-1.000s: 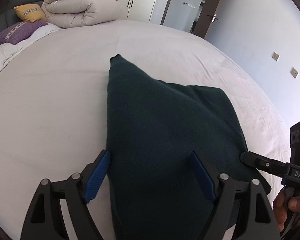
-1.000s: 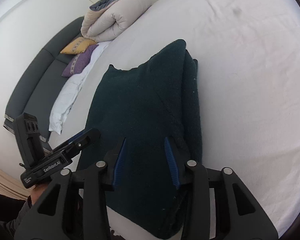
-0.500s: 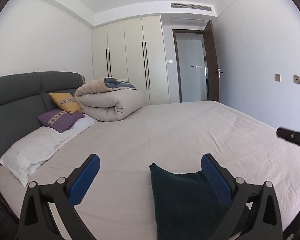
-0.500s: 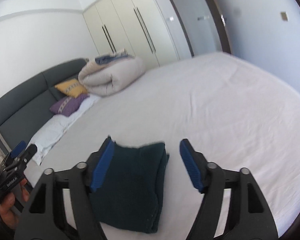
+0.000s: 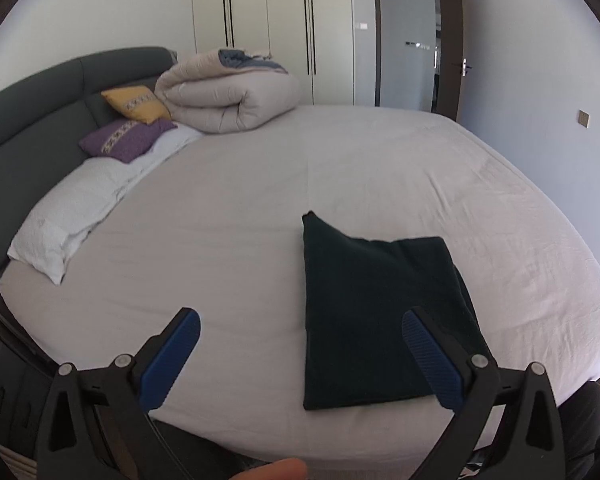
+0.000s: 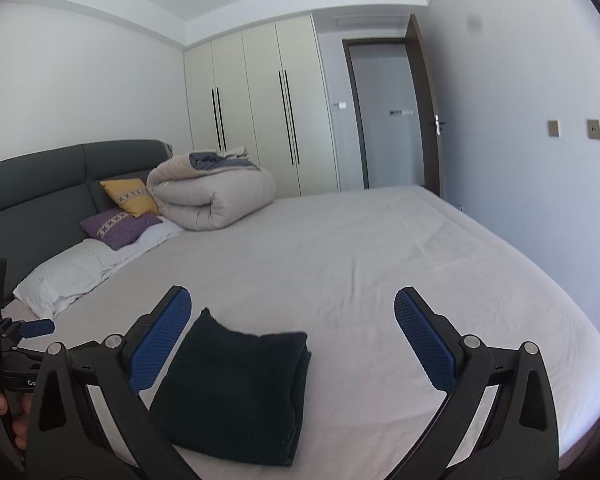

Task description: Fold small clothes

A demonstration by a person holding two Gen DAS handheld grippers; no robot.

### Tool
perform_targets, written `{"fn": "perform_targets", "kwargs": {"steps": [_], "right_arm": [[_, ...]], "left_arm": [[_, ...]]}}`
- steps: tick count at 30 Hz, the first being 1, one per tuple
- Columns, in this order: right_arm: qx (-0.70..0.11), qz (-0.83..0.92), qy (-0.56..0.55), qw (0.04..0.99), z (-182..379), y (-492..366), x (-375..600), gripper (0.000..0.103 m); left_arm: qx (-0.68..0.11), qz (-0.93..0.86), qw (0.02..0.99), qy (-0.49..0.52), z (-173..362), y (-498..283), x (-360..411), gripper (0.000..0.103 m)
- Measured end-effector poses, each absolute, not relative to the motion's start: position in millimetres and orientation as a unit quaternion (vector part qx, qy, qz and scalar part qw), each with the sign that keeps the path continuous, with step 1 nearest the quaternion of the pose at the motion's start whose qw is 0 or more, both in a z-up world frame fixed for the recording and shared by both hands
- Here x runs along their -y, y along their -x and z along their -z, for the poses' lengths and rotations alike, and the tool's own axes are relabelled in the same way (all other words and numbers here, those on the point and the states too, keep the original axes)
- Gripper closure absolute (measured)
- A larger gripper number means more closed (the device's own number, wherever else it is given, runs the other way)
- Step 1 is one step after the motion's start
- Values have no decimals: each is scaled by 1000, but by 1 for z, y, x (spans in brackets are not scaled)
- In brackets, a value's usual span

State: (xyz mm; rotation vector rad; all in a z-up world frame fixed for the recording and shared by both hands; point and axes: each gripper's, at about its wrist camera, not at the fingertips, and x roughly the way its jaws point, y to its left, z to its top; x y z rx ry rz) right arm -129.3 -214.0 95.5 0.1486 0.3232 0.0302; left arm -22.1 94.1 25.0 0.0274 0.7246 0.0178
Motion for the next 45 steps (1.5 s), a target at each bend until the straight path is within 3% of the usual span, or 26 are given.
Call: {"fn": "perform_targets", "kwargs": {"steps": [6,13,45], "right_arm": [[-270,-8,-93,958,-35,124,197,0],[-325,-5,-74,943,1,114,174,0],[-401,2,-67,914,43,103,162,0]], "left_arm": [[-409,-7,912,8,18,30,-91,0],[-402,-4,915,-2,25,31,-88,0],[-411,-9,911,2,44,23,-94,0]]}}
